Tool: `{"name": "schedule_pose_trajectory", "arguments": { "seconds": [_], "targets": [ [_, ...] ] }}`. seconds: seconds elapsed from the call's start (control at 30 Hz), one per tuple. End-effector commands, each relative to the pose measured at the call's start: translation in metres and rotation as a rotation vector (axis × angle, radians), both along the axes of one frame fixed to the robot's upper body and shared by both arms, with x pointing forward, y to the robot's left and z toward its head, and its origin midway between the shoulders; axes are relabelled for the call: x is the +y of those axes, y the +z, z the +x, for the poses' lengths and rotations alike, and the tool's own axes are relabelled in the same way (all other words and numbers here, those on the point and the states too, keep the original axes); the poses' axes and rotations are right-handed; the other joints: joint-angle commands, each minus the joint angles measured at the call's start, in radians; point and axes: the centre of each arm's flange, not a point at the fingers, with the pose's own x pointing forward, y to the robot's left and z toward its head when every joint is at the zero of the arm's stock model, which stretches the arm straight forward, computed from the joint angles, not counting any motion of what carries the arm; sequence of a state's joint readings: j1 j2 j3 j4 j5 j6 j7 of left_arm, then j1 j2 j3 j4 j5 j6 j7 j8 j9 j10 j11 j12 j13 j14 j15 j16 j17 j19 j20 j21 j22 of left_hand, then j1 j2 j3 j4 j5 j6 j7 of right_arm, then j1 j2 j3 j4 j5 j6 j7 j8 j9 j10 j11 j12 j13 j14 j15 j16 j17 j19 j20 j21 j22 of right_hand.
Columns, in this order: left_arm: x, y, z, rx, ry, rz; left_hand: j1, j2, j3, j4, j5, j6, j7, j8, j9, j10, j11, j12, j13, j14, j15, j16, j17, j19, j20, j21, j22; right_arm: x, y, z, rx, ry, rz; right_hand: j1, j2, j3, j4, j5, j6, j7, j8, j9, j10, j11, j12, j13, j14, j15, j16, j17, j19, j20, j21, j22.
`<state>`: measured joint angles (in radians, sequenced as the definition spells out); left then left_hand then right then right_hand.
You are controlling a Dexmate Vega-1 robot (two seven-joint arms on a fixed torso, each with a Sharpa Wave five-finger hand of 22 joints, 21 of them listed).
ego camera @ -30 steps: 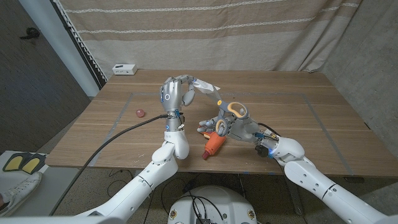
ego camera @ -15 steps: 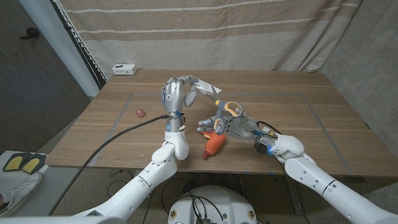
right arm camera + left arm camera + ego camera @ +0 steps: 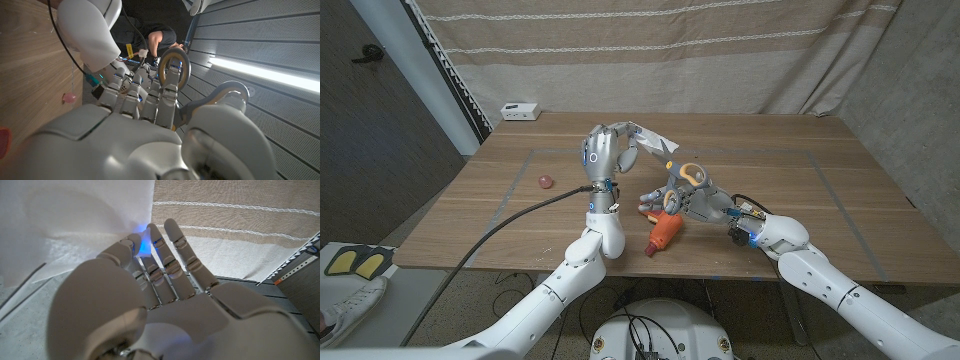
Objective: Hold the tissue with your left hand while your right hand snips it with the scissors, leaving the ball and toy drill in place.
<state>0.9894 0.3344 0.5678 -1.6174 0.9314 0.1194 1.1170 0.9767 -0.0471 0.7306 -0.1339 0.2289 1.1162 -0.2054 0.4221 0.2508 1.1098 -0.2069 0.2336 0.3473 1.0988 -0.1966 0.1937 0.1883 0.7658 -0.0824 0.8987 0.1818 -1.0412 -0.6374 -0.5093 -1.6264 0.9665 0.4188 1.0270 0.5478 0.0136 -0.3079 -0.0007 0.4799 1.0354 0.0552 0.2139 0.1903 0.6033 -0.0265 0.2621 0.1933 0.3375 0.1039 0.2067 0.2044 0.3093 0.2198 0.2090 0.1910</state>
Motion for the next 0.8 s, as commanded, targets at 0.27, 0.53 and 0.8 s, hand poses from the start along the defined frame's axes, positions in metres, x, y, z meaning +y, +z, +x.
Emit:
{"name": "schedule_pose_trajectory", "arguments": {
  "seconds": [0.27,0.53,0.8],
  "targets": [
    [-0.0008,-0.0034,-0.0051,-0.01,-0.013,-0.002,-0.002,-0.008,0.012,0.004,0.008,-0.009,-0.005,0.007,0.007,0.002,0.0,-0.005,0.002,0.001,-0.042,0.004,0.004,-0.004,-0.078,0.007,0.002,-0.0083,-0.0055,0.0076,0.026,-0.021,0.019,0.012,0.003,0.004,-0.004,0.005,0.0,0.001,-0.002,0.003,-0.006,0.006,-0.009,0.001,0.002,0.01,-0.003,0.0,0.009,-0.002,0.004,0.0],
    [-0.0028,-0.0031,-0.0045,-0.012,-0.016,0.0,-0.003,-0.008,0.013,0.005,0.008,-0.013,-0.005,0.01,0.01,0.002,0.0,-0.006,0.002,0.001,-0.042,0.004,0.004,-0.004,-0.079,0.009,0.002,-0.0095,-0.0068,0.0085,0.029,-0.03,0.02,0.02,0.005,0.007,-0.008,0.007,0.005,0.001,-0.001,0.003,-0.003,0.003,-0.008,0.001,0.007,0.006,-0.002,0.0,0.011,-0.003,0.004,0.0],
    [-0.0037,-0.0046,-0.0033,-0.006,-0.018,0.001,-0.004,-0.009,0.015,0.005,0.009,-0.018,-0.005,0.012,0.012,0.002,0.0,-0.006,0.001,0.0,-0.043,0.003,0.004,-0.004,-0.079,0.01,0.002,-0.0159,-0.0069,0.01,0.031,-0.05,0.027,0.03,0.007,0.011,-0.013,0.009,0.014,0.004,0.001,0.003,0.004,0.005,-0.006,0.002,0.013,0.004,0.0,-0.001,0.015,-0.003,0.005,0.0]
  ]
}}
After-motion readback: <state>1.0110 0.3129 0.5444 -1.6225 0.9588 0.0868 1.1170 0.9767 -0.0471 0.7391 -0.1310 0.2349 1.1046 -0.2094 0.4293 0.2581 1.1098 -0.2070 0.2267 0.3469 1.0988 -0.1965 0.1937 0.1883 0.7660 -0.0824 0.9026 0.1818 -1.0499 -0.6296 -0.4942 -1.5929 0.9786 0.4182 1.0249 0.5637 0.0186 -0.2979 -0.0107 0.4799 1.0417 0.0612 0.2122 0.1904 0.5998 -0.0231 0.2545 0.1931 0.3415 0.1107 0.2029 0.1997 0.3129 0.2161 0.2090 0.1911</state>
